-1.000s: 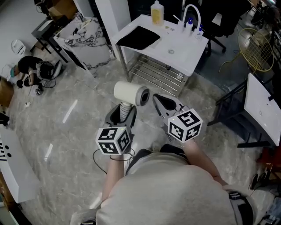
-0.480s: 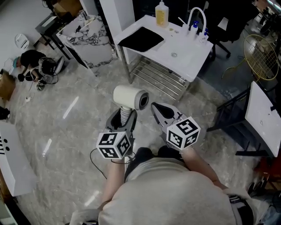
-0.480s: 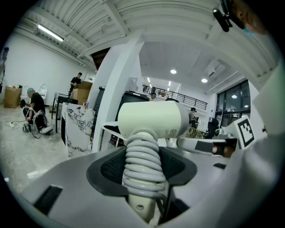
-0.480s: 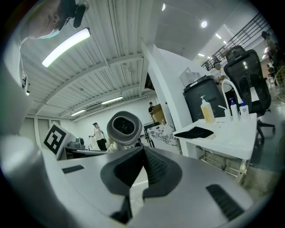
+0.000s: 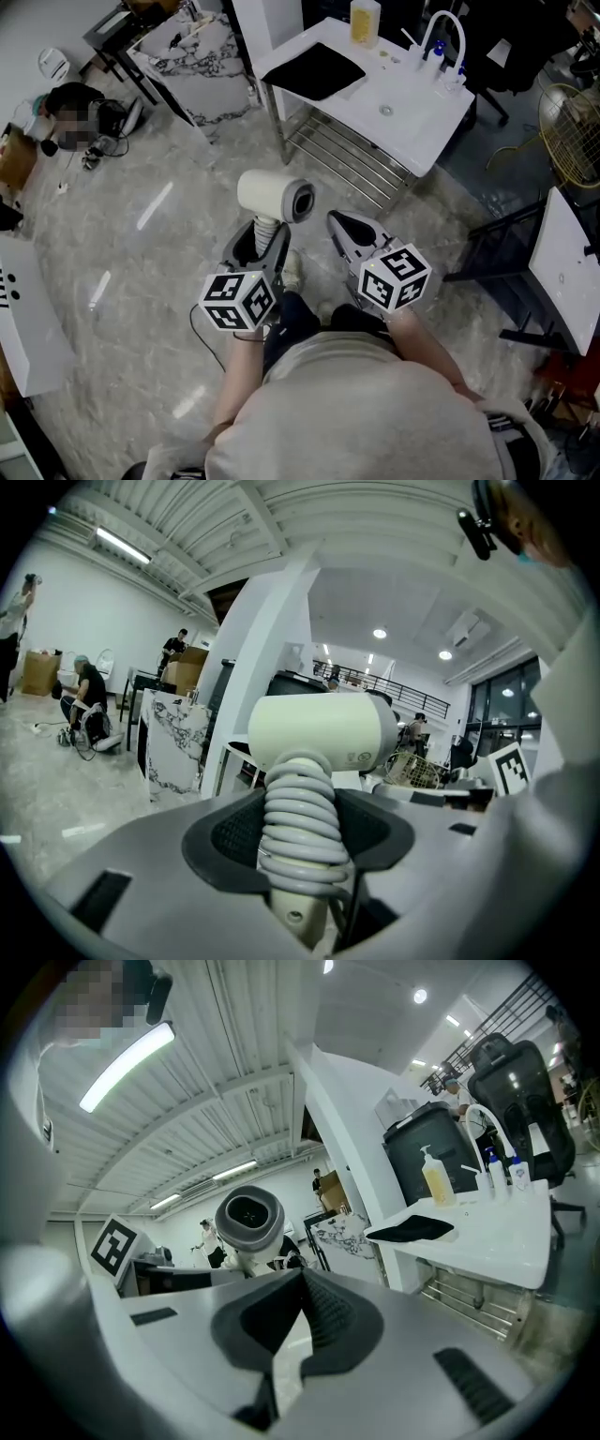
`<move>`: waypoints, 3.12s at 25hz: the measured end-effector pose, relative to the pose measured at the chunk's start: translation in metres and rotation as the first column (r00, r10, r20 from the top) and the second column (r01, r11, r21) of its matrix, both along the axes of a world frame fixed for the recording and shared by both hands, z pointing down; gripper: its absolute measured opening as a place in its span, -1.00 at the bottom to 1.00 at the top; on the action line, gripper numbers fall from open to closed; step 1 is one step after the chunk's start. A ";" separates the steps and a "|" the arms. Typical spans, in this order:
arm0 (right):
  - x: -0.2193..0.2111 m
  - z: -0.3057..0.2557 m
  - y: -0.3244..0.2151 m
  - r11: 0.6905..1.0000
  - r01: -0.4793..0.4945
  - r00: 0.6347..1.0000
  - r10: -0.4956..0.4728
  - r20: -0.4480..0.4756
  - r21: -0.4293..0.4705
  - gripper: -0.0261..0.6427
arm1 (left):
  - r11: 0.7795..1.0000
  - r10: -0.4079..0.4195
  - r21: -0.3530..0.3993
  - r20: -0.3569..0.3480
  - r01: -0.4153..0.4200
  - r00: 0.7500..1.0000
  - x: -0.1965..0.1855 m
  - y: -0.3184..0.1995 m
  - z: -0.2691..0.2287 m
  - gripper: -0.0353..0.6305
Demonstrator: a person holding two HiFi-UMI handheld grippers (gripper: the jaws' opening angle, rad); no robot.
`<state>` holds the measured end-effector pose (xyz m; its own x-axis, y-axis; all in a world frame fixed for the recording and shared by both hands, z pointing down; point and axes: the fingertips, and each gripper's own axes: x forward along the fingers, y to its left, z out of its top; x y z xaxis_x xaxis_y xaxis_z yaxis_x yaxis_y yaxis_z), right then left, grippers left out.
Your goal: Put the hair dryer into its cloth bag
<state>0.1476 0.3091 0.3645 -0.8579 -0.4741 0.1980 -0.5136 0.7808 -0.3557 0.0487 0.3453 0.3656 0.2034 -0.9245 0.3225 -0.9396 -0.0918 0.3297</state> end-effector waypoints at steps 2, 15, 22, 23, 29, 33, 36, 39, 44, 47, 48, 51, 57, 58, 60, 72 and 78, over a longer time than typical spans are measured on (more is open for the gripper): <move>-0.008 0.004 -0.013 1.000 -0.008 1.000 0.008 -0.011 -0.001 -0.93 | 1.000 0.002 -0.018 0.020 -0.001 1.000 -0.009 -0.007 0.005 -0.21; -0.126 -0.001 -0.143 0.996 -0.079 0.996 0.080 -0.037 0.031 -0.93 | 0.998 0.064 -0.032 0.081 -0.062 0.995 -0.133 -0.129 0.009 -0.21; -0.179 -0.005 -0.188 0.991 -0.133 0.991 0.134 -0.030 0.028 -0.93 | 0.992 0.124 -0.028 0.080 -0.122 0.989 -0.190 -0.188 0.005 -0.21; -0.183 -0.004 -0.191 0.990 -0.141 0.989 0.142 -0.037 0.026 -0.93 | 0.991 0.133 -0.027 0.078 -0.131 0.988 -0.196 -0.194 0.005 -0.21; -0.186 0.002 -0.215 0.983 -0.183 0.979 0.184 -0.088 0.014 -0.93 | 0.985 0.167 -0.049 0.074 -0.164 0.983 -0.214 -0.223 0.014 -0.21; -0.190 0.009 -0.229 0.979 -0.204 0.974 0.203 -0.104 0.003 -0.93 | 0.983 0.177 -0.057 0.056 -0.173 0.983 -0.220 -0.236 0.020 -0.21; -0.197 0.012 -0.239 0.982 -0.186 0.974 0.186 -0.128 0.014 -0.93 | 0.982 0.182 -0.062 0.050 -0.179 0.982 -0.222 -0.247 0.024 -0.22; -0.199 0.013 -0.254 0.984 -0.173 0.973 0.176 -0.152 0.037 -0.93 | 0.982 0.183 -0.064 0.047 -0.180 0.982 -0.221 -0.263 0.026 -0.21; -0.194 0.017 -0.296 0.984 -0.172 0.972 0.175 -0.154 0.037 -0.93 | 0.981 0.184 -0.065 0.054 -0.180 0.981 -0.216 -0.298 0.026 -0.21; -0.189 0.018 -0.327 0.985 -0.168 0.973 0.172 -0.151 0.038 -0.93 | 0.981 0.184 -0.072 0.066 -0.179 0.981 -0.210 -0.326 0.028 -0.21; -0.187 0.019 -0.338 0.986 -0.165 0.974 0.169 -0.150 0.037 -0.93 | 0.981 0.182 -0.075 0.069 -0.177 0.981 -0.208 -0.336 0.028 -0.21; -0.178 0.019 -0.373 0.987 -0.156 0.976 0.159 -0.148 0.032 -0.93 | 0.983 0.173 -0.077 0.076 -0.167 0.982 -0.200 -0.367 0.026 -0.21; -0.165 0.018 -0.437 0.992 -0.116 0.982 0.121 -0.147 0.042 -0.93 | 0.990 0.126 -0.066 0.075 -0.121 0.989 -0.186 -0.426 0.023 -0.22; -0.164 0.017 -0.445 0.993 -0.107 0.983 0.113 -0.148 0.044 -0.93 | 0.992 0.118 -0.064 0.073 -0.113 0.990 -0.184 -0.433 0.022 -0.22; -0.161 0.017 -0.459 0.995 -0.089 0.984 0.095 -0.150 0.047 -0.93 | 0.993 0.103 -0.062 0.072 -0.098 0.992 -0.179 -0.447 0.022 -0.21; -0.154 0.044 -0.486 0.999 -0.046 0.980 0.044 -0.196 -0.004 -0.93 | 0.994 0.059 -0.096 0.068 -0.052 0.996 -0.176 -0.470 0.036 -0.21; -0.164 0.054 -0.479 1.000 -0.026 0.972 0.022 -0.235 -0.017 -0.93 | 0.992 0.067 -0.108 0.062 -0.060 0.996 -0.188 -0.470 0.041 -0.22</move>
<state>-0.0164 -0.1701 0.4180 -0.7749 -0.4881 0.4016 -0.6030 0.7613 -0.2383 -0.1390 -0.1247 0.4065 0.2360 -0.8705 0.4319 -0.9527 -0.1198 0.2792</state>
